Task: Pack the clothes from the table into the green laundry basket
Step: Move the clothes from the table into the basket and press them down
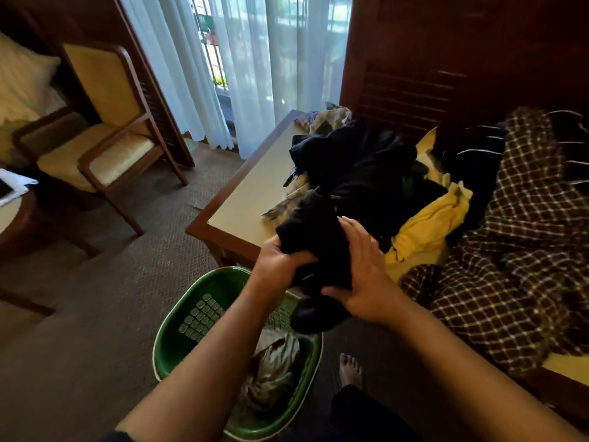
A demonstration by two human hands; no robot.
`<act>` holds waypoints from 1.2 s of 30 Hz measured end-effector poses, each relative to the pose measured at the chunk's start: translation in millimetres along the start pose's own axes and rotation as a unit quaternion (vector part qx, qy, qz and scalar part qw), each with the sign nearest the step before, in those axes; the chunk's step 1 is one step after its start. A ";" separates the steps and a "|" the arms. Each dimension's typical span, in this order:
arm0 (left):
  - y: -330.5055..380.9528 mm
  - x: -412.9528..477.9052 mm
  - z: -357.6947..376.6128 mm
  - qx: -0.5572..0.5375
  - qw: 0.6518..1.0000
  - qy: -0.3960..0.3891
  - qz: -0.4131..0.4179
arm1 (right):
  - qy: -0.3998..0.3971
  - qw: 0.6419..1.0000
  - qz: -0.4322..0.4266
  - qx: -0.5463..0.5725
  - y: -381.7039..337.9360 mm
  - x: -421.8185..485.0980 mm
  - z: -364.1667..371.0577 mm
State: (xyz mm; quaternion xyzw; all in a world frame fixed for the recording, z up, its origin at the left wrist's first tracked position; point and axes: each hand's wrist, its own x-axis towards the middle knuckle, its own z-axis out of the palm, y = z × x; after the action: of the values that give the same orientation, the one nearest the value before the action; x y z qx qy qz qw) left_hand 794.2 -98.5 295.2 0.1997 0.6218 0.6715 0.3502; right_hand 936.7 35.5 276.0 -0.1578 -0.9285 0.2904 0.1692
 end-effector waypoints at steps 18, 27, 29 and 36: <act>43.6 90.0 32.8 0.386 0.916 -0.052 0.097 | 0.043 0.934 0.169 0.310 40.2 96.1 -93.7; 47.5 113.8 78.8 0.223 0.969 -0.098 -0.030 | -0.035 0.999 0.012 0.039 147.3 136.6 -105.4; 41.5 120.7 67.3 0.168 0.964 -0.122 -0.167 | -0.159 0.980 0.061 -0.102 180.9 140.2 -101.6; 40.8 133.9 57.3 0.105 0.960 -0.172 -0.197 | -0.035 0.995 0.064 0.062 164.9 109.3 -51.6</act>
State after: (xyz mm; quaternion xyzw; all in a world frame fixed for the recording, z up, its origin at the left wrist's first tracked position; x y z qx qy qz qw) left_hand 735.0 38.3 320.9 0.2216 0.6462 0.4758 0.5540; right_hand 892.2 232.2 242.5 -0.1958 -0.9021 0.3629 0.1272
